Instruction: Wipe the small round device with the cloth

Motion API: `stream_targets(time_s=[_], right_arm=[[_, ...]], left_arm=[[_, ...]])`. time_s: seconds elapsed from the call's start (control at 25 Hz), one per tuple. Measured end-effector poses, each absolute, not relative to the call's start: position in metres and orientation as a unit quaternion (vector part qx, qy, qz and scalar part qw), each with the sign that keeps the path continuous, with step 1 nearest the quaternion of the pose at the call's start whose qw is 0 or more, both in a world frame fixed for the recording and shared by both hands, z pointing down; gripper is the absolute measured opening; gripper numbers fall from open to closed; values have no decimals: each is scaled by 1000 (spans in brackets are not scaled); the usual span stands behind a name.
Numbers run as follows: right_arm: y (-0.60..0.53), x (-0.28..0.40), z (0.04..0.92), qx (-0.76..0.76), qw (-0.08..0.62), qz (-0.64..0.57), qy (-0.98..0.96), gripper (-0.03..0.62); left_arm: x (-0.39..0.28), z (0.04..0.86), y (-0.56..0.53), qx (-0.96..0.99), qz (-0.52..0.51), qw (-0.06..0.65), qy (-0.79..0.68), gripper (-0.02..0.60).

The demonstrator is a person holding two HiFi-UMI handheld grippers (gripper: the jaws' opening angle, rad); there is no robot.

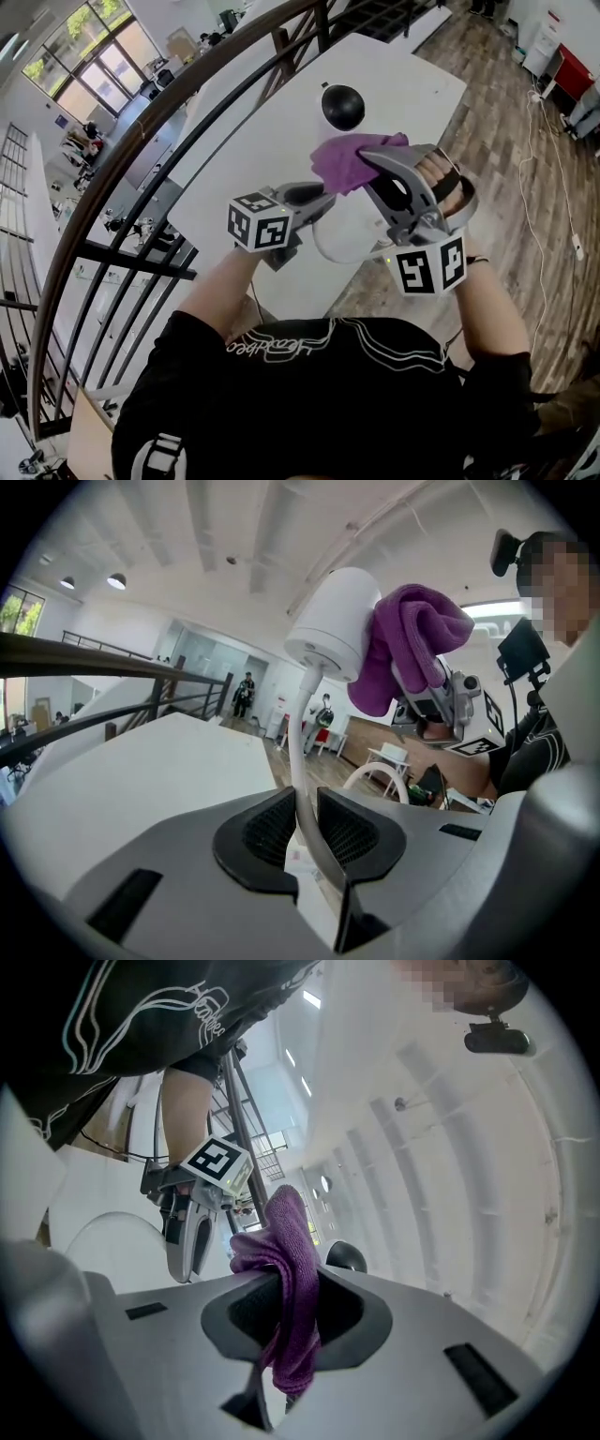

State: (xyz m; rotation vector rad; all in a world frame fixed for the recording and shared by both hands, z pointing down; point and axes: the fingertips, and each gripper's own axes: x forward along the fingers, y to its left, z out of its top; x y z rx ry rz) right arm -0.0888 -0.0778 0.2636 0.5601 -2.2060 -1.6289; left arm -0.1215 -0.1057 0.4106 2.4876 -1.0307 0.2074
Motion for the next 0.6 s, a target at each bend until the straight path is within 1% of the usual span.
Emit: stream_targets(time_s=[0.48, 0.6], right_arm=[[-78, -86, 299, 131, 171, -535, -817, 66], [-70, -76, 303, 124, 166, -526, -825, 66]], left_arm=[[-123, 411, -108, 881, 70, 205, -422, 71], [-124, 414, -109, 875, 71, 199, -435, 69]])
